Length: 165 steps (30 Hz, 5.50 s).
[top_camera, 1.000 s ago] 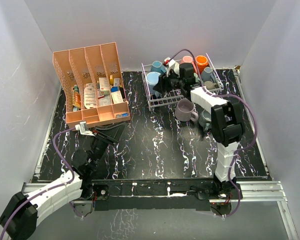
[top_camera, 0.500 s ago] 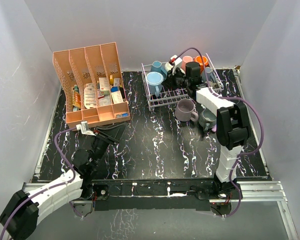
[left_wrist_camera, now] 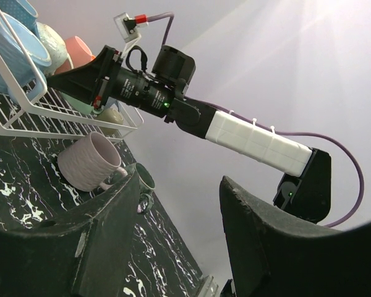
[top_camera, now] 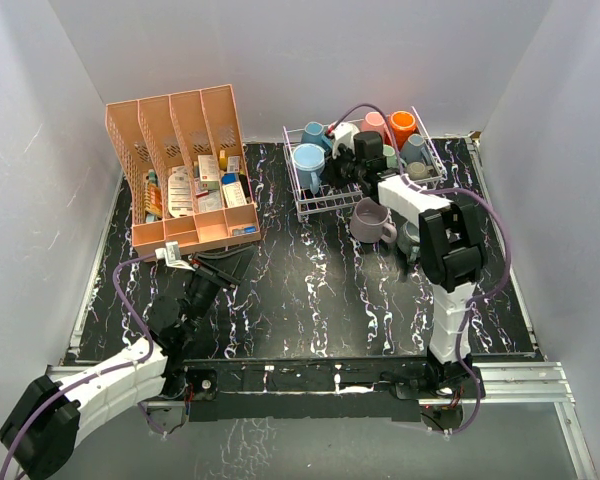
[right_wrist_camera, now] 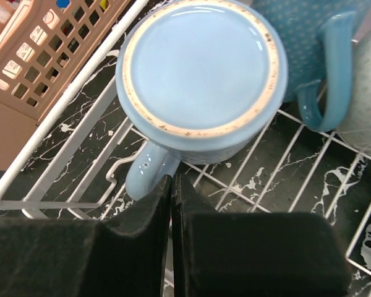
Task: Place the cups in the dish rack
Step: Turn the cup upside down in the dish rack, then pick up the cup at the center of the board.
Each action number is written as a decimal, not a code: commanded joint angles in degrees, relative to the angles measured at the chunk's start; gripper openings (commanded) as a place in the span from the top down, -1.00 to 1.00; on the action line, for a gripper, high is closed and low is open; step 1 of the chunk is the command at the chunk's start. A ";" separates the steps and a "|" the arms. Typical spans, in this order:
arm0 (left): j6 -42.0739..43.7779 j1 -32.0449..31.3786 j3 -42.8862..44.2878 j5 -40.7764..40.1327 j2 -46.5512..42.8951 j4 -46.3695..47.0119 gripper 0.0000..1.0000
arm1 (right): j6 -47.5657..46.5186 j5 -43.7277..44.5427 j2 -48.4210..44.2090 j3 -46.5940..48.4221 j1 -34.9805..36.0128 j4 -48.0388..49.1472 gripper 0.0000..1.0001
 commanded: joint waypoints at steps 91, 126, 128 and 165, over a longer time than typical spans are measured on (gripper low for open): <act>28.11 -15.73 117.17 -32.87 88.28 -97.99 -0.60 | 4.26 -42.13 -50.02 -40.84 -38.68 0.34 -0.02; 30.44 -12.81 115.34 -27.10 92.97 -94.31 0.06 | 4.78 -42.34 -50.23 -42.01 -38.76 1.56 -0.04; 30.18 -12.81 113.80 -26.98 91.99 -94.06 0.11 | 4.92 -42.43 -50.25 -42.18 -38.76 1.78 -0.04; 22.55 -8.16 88.89 -14.66 76.17 -80.43 1.00 | 8.88 -44.64 -49.65 -44.81 -38.85 6.77 -0.04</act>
